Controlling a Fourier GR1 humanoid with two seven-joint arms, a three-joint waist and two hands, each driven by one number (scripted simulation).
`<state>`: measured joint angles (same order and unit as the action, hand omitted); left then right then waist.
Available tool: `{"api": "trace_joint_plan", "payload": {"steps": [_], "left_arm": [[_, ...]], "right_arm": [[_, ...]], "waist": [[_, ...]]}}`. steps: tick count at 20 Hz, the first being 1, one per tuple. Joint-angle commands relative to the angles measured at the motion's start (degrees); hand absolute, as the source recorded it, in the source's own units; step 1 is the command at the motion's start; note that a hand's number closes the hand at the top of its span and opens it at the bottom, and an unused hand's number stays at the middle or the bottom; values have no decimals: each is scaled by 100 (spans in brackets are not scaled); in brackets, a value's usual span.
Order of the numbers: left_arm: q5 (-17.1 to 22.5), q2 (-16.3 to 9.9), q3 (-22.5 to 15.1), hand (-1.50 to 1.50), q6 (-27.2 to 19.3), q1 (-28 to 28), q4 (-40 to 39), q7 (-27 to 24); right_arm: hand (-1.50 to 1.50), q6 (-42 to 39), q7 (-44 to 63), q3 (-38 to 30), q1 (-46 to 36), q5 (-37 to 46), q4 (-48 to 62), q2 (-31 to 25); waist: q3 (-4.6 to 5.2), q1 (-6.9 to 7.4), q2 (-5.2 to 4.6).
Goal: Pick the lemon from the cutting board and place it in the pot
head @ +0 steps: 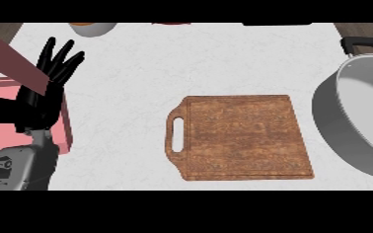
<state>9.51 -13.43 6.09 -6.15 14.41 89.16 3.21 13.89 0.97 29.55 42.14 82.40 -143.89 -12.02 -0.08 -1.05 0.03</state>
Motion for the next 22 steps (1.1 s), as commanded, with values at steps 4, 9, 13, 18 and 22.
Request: {"api": "trace_joint_plan", "payload": {"steps": [4, 9, 13, 18, 22], "left_arm": [[-107, 172, -201, 0, -99, 2, 237, 44], [-56, 69, -111, 0, 41, -8, 8, -46], [-115, 81, -125, 0, -58, 133, 46, 32], [9, 59, -62, 0, 29, 213, -26, 82], [-100, 155, -168, 0, -47, 147, 54, 18]], "right_arm": [[150, -713, 388, -1528, -99, -1686, -834, -309], [150, -605, 326, -2343, -685, -1984, -23, -322], [150, -562, 252, -2804, -1246, -2428, 537, -299], [150, -817, -200, -3916, -1980, -3687, 1503, -869], [150, -1107, -655, -5153, -2804, -4910, 2725, -1628]], "waist": [[-13, 122, -27], [-30, 157, -54], [-34, 149, -39], [-26, 147, -36], [-20, 193, -27]]}}
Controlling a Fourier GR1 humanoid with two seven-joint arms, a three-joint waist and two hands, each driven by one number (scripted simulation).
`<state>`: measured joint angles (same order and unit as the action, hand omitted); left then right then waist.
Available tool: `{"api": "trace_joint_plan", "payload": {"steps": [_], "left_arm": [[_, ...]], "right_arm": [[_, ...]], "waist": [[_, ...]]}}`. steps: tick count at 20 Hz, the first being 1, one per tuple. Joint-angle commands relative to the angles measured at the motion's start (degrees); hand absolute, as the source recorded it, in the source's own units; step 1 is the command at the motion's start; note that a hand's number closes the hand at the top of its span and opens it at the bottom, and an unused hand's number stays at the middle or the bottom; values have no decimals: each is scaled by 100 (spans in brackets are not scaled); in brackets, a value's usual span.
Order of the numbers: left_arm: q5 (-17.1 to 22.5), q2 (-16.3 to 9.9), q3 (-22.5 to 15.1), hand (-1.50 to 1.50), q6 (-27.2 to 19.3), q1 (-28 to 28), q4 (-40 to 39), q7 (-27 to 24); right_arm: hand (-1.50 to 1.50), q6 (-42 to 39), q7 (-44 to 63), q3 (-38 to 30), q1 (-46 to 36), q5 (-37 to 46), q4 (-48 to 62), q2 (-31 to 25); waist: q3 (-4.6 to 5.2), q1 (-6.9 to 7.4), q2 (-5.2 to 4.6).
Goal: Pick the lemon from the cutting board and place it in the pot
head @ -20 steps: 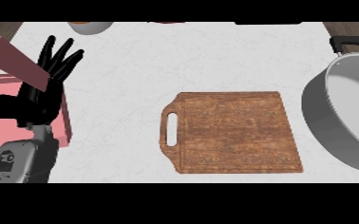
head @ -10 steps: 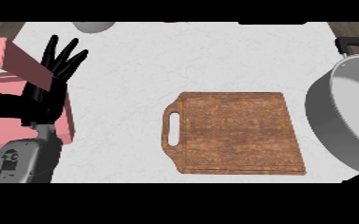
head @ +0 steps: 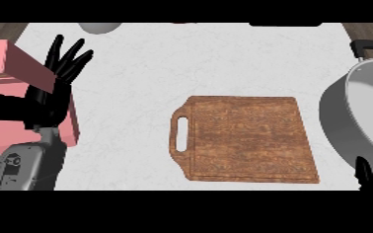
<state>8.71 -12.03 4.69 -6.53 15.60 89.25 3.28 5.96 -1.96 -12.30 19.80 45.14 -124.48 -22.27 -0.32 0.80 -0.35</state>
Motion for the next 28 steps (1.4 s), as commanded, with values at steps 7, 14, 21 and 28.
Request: {"api": "trace_joint_plan", "payload": {"steps": [7, 14, 21, 28], "left_arm": [[-55, 60, -52, 0, 25, -95, 44, -76], [-171, 215, -154, 0, -26, 35, -180, -244], [-57, 45, 79, 0, 61, 132, -204, -60], [-2, -20, 213, 0, 209, 52, -408, -293]], "right_arm": [[150, -394, -2271, -1540, -1685, -1684, 4208, -1543], [-150, -1646, -2374, -929, -2852, -1856, 6320, -1886], [-150, -1794, -4076, -1058, -3404, -2132, 7335, -1910], [-150, -2750, -3148, -1713, -3809, -3284, 7472, -1735]], "waist": [[16, 54, 6], [18, 104, -17], [24, -35, 21], [33, -90, 32]]}}
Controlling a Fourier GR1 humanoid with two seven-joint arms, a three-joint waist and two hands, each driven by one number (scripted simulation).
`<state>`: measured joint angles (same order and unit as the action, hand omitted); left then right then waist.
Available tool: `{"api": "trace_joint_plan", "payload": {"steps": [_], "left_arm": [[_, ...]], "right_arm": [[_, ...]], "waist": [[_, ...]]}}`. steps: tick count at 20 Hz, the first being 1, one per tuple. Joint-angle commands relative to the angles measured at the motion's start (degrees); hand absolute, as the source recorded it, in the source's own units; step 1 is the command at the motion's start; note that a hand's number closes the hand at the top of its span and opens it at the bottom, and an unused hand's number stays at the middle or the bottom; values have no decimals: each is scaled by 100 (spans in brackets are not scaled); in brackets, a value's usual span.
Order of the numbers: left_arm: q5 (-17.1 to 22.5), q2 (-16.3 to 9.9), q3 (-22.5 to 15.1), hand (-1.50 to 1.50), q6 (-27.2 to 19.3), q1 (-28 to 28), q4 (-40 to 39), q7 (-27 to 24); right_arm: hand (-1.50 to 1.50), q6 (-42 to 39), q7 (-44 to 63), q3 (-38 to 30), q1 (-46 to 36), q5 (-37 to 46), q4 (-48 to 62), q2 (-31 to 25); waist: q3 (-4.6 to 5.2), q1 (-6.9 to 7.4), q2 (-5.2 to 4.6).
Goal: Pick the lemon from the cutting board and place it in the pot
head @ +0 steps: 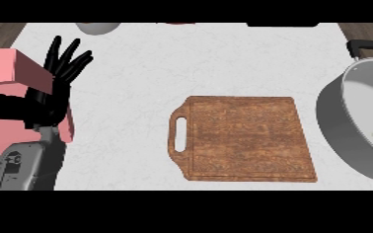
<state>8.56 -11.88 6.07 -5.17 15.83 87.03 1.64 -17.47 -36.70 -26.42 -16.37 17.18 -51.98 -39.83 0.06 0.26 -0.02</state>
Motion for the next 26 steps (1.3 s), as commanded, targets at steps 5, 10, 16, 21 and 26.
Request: {"api": "trace_joint_plan", "payload": {"steps": [5, 10, 16, 21, 26], "left_arm": [[-124, 44, -78, 0, -112, 183, 12, 194], [-106, -46, -5, 0, -119, 126, 273, 390], [-42, 108, -16, 0, 22, 123, -46, -40], [-59, 120, -29, 0, -16, -161, 202, 48], [-84, 137, -64, 0, -125, 244, 222, 274]], "right_arm": [[-150, -1007, 552, -979, -447, -1261, 989, -338], [-150, -1233, 71, -1362, -637, -1456, 2027, -986], [-150, -1812, -548, -1587, -678, -1622, 3133, -1634], [-150, -1864, -799, -1709, -356, -1690, 3491, -1938], [-150, -1982, -875, -1671, -263, -1705, 3546, -2039]], "waist": [[-14, -12, -8], [-18, 46, -14], [-36, 87, -59], [-46, 97, -50], [-69, 64, -65]]}}
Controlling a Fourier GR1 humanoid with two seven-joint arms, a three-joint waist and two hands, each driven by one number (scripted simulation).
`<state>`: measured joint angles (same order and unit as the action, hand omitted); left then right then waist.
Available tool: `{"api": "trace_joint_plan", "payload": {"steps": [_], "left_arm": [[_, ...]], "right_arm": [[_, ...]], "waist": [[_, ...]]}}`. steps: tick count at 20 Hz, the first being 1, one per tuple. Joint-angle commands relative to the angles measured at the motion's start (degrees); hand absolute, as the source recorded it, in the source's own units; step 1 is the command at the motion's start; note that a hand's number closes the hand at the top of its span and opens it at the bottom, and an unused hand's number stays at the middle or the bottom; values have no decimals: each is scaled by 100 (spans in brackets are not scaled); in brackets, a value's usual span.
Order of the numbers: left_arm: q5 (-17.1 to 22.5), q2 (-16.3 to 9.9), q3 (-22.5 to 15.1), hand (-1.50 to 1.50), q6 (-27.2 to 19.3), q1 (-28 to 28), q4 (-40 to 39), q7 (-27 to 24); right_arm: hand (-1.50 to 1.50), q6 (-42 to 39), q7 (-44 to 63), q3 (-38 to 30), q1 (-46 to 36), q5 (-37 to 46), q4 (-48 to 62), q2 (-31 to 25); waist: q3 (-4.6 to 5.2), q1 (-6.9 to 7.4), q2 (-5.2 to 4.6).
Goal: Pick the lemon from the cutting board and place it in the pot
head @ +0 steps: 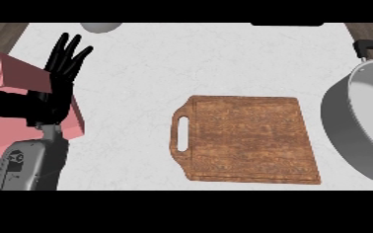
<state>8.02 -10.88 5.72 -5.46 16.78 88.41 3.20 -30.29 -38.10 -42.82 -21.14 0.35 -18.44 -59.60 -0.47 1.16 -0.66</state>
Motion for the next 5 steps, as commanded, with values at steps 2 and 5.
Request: {"api": "trace_joint_plan", "payload": {"steps": [2, 5], "left_arm": [[-78, 37, -107, 0, -55, -84, 220, 109], [-62, 57, 10, 0, -94, -15, -50, -49]], "right_arm": [[-150, -729, -587, -104, 180, -103, 275, -227], [-150, -914, -697, -87, 378, -110, 222, -364]], "waist": [[-19, 31, 9], [-27, -78, -6]]}}
